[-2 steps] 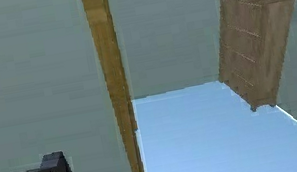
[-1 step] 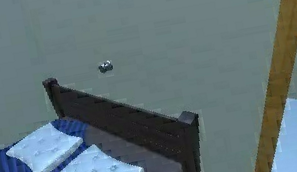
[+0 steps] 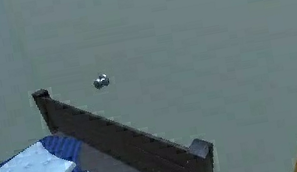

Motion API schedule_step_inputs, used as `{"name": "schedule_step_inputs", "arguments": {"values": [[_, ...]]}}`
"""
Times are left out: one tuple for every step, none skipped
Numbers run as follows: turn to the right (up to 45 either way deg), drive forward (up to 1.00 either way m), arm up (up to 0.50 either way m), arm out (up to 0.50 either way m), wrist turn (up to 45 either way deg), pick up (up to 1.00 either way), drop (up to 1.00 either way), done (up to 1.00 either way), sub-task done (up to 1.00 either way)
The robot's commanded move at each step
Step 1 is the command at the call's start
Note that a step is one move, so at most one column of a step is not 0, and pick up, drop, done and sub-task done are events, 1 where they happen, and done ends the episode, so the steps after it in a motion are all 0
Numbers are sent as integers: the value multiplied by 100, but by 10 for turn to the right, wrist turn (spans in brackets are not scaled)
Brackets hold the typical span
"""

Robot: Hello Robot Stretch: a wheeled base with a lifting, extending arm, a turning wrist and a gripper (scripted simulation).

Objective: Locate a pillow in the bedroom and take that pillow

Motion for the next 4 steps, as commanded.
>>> {"name": "schedule_step_inputs", "arguments": {"values": [[-450, 0, 0, 0, 0, 0, 0, 0, 0], [-450, 0, 0, 0, 0, 0, 0, 0, 0], [-270, 0, 0, 0, 0, 0, 0, 0, 0], [0, 0, 50, 0, 0, 0, 0, 0, 0]]}}
